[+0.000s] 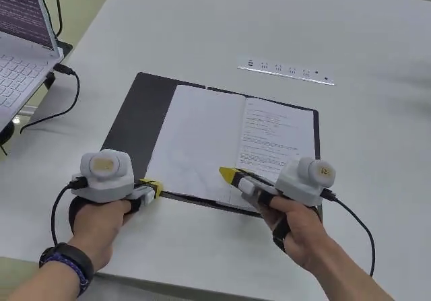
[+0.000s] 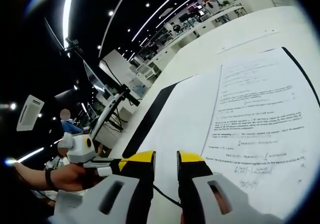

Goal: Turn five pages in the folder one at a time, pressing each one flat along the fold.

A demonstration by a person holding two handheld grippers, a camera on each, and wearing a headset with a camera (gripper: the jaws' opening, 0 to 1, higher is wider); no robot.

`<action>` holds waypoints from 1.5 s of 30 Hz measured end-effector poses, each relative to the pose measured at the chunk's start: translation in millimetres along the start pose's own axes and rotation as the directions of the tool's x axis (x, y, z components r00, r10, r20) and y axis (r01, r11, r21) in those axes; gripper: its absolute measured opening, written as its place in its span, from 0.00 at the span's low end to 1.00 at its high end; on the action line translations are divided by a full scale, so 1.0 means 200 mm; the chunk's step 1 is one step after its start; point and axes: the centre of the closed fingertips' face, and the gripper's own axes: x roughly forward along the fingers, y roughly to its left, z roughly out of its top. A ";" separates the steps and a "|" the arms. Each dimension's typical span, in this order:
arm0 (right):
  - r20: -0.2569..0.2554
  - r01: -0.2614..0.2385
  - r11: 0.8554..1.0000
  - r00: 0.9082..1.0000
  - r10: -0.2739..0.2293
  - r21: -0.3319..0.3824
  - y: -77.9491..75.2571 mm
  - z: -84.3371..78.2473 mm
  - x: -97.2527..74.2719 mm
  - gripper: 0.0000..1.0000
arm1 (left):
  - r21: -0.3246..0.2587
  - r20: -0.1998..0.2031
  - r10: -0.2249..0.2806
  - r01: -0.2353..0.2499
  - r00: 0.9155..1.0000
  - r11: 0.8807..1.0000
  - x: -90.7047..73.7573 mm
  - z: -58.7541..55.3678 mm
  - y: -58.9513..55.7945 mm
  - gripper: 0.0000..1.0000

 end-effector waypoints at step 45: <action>0.063 0.040 0.991 0.997 -0.049 0.128 -0.20 0.13 0.21 0.00 | -0.003 -0.012 -0.001 0.001 1.000 1.000 0.05 -0.01 0.05 0.00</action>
